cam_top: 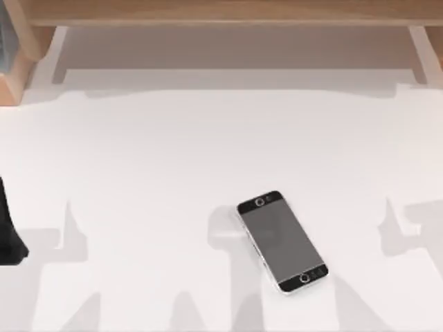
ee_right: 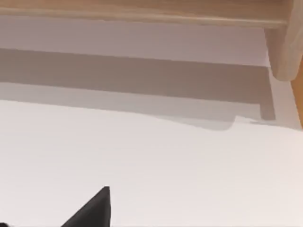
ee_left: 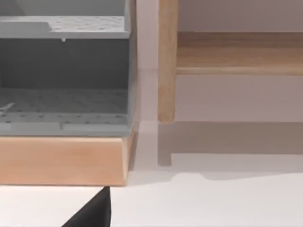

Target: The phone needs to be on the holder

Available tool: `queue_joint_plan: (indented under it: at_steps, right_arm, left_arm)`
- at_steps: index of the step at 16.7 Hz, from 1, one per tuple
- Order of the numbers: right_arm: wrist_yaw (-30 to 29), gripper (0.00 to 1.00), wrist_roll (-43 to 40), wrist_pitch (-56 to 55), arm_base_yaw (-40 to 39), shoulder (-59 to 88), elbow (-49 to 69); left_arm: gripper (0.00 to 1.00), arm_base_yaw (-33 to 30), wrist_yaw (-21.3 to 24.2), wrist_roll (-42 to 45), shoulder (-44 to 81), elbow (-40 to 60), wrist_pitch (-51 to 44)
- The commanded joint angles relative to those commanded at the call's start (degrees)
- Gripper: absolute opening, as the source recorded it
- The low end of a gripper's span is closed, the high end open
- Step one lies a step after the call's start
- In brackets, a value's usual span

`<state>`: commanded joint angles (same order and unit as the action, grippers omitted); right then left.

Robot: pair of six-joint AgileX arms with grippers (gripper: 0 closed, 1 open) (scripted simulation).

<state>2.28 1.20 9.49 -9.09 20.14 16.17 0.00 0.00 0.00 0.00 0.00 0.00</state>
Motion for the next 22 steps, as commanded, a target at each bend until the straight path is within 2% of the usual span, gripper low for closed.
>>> queue_joint_plan:
  at_steps: [13,18,22]
  right_arm:
    - [-0.5,1.00,8.8,45.5,-22.7,73.0,44.4]
    - [-1.7,1.00,12.9,53.0,-28.4,90.4,63.5]
    - [-2.3,1.00,15.3,53.7,-30.8,96.2,72.7]
  left_arm:
    - [1.00,0.0,0.0,0.0,0.0,0.0,0.0]
    - [1.00,0.0,0.0,0.0,0.0,0.0,0.0]
    - [1.00,0.0,0.0,0.0,0.0,0.0,0.0]
